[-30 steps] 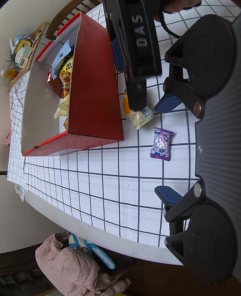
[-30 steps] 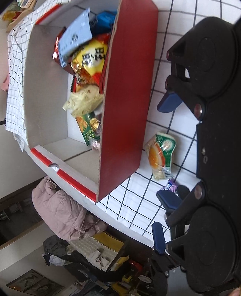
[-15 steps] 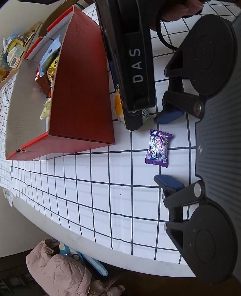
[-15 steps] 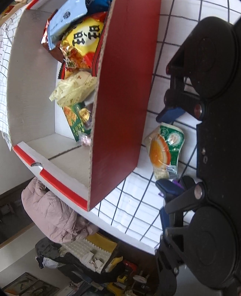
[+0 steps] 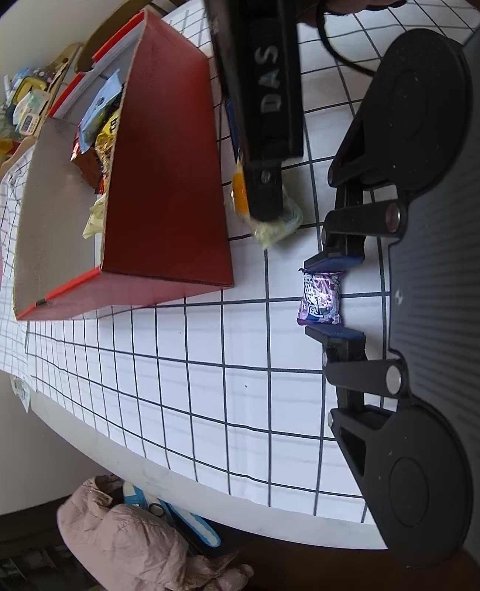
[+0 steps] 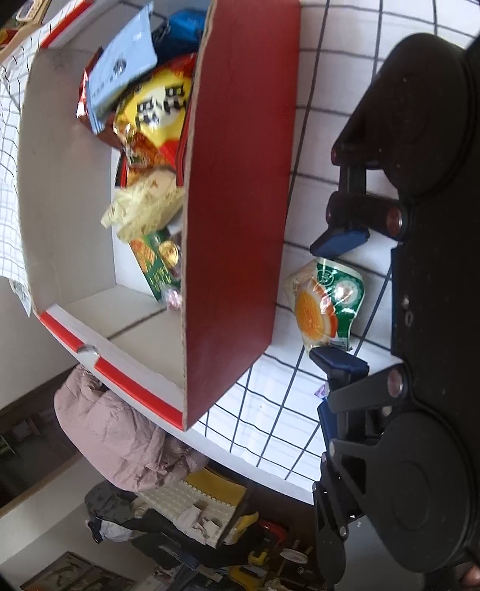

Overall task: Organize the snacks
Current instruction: 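Grasp the green-wrapped sweet with right tool while left tool grasps purple candy, then carry the green sweet and purple candy with both tools over the box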

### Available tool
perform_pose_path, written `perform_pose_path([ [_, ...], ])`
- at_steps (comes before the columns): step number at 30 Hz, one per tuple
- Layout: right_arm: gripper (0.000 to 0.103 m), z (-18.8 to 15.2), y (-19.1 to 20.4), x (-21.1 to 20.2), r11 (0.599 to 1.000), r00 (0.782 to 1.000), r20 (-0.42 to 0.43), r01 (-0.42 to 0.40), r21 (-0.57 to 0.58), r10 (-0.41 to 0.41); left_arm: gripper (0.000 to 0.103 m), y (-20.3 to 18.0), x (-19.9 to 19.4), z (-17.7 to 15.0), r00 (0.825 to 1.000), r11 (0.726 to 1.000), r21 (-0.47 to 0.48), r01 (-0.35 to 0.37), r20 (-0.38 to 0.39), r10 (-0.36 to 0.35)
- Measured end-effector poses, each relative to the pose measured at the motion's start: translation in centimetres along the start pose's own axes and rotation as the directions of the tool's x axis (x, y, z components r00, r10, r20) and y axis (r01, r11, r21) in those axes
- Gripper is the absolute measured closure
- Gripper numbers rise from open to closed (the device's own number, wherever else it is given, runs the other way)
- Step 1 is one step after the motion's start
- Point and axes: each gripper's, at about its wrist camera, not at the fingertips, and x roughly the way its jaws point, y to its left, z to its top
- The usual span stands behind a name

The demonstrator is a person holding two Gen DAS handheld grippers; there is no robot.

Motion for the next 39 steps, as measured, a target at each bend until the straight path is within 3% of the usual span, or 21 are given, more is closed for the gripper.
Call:
perform_pose_path([
  [14, 0.053, -2.5, -0.5, -3.7, 0.998, 0.996, 0.072, 0.043, 0.054, -0.046, 0.078, 1.3, -1.3, -0.3, 0.999, 0.992, -0.124, 0.034, -0.024, -0.037],
  [22, 0.053, -3.9, -0.1, -6.8, 0.995, 0.989, 0.124, 0.07, 0.071, -0.078, 0.078, 0.7, -3.9, -0.5, 0.999, 0.991, -0.127, 0.038, -0.018, -0.04],
  [39, 0.053, -4.8, 1.0, -14.4, 0.987, 0.952, 0.267, 0.133, 0.087, -0.152, 0.078, -1.6, -11.5, 1.4, 0.989, 0.993, -0.063, 0.096, 0.118, -0.088],
])
